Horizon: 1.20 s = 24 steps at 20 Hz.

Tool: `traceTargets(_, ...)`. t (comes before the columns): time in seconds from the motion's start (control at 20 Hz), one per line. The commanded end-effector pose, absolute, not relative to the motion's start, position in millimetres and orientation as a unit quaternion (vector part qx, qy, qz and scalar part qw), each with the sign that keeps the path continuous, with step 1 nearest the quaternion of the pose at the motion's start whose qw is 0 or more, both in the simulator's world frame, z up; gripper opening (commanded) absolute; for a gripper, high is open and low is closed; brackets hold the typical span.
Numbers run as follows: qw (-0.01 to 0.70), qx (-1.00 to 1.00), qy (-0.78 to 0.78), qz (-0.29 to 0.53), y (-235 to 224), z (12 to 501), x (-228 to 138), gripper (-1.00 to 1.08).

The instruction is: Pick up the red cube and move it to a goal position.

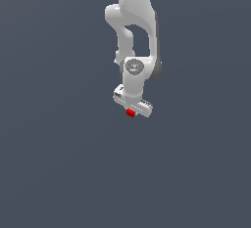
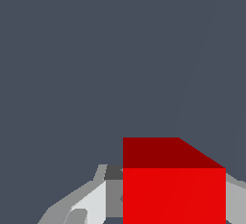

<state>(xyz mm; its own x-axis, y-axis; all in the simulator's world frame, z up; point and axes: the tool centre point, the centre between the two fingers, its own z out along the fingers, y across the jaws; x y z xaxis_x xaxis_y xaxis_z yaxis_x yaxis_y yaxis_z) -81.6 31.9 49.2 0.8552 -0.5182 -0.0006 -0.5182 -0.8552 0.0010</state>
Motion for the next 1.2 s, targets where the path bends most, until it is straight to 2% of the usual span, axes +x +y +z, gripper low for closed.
traceTargets(0.0, 0.0, 0.963, -0.269, 0.0, 32, 65, -80, -1.0)
traceTargets(1.15, 0.0, 0.963, -0.27, 0.0, 34, 291, -61, -1.0)
